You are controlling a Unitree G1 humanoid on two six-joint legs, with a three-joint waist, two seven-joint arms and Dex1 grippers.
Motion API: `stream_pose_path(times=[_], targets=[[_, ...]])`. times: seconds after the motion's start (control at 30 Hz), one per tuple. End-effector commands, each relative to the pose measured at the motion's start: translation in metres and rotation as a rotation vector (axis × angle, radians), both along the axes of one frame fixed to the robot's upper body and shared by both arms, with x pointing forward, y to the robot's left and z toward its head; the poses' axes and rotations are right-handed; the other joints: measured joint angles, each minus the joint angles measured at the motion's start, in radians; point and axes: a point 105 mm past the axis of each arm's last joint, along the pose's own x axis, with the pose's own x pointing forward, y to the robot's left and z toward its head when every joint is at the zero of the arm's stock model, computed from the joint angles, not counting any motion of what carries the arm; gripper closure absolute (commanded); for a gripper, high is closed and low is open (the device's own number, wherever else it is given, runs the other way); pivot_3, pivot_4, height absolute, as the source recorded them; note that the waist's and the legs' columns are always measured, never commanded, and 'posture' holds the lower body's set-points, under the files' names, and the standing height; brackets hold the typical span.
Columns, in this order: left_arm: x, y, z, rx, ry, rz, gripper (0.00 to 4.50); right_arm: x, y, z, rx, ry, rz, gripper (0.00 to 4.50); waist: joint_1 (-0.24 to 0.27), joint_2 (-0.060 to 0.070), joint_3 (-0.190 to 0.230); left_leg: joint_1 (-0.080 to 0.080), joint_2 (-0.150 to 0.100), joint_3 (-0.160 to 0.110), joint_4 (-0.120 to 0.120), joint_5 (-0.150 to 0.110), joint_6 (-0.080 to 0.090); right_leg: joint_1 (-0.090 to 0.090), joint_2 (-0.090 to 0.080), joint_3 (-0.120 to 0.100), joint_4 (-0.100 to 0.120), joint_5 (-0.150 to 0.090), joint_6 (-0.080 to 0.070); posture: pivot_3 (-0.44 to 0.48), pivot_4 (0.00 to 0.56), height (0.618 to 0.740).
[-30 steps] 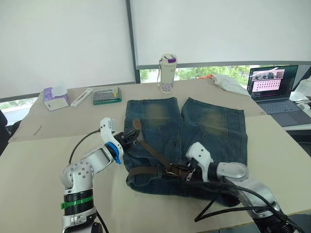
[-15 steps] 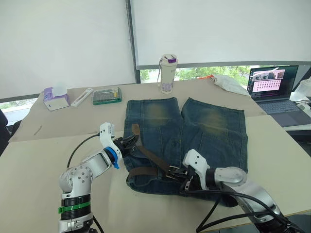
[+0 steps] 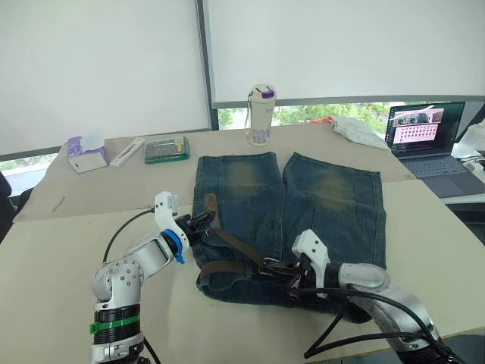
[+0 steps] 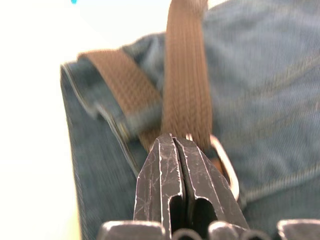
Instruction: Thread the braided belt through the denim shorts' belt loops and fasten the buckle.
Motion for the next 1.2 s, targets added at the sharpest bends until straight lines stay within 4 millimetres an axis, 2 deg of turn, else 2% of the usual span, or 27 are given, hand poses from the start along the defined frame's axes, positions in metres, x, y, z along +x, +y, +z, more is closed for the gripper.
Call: stream_pose_path(times=[0.03,0.27,0.53,0.9,1.2], targets=[[0.002,0.004,0.011,-0.008,-0.056,0.017,4.5,0.002,-0.002,0.012,0.031,-0.052,-0.027,4.48,0.001,0.0,0.0,0.0,0.0,0.0,0.0,0.0,0.0,0.0,0.0,0.0,0.0,0.0,0.0,0.0,0.15,0.74],[0.003,0.003,0.011,-0.01,-0.062,0.017,4.5,0.008,-0.009,-0.01,-0.076,-0.021,-0.059,4.48,0.0,0.0,0.0,0.0,0.0,0.0,0.0,0.0,0.0,0.0,0.0,0.0,0.0,0.0,0.0,0.0,0.15,0.74],[0.003,0.003,0.012,-0.013,-0.067,0.019,4.5,0.009,-0.01,-0.022,-0.108,0.006,-0.057,4.48,0.0,0.0,0.0,0.0,0.0,0.0,0.0,0.0,0.0,0.0,0.0,0.0,0.0,0.0,0.0,0.0,0.15,0.74],[0.004,0.0,0.017,-0.019,-0.077,0.017,4.5,-0.003,-0.008,-0.044,-0.275,0.009,0.074,4.48,0.0,0.0,0.0,0.001,0.0,0.0,0.0,0.0,0.0,0.001,0.0,0.0,0.0,0.0,0.0,0.0,0.15,0.74],[0.009,-0.024,0.058,-0.102,-0.167,-0.077,4.5,0.001,-0.013,-0.057,-0.358,0.027,0.069,4.48,-0.002,-0.001,-0.001,0.002,0.0,0.0,0.0,0.0,0.0,0.002,0.0,0.0,0.0,0.0,0.0,0.0,0.15,0.74]])
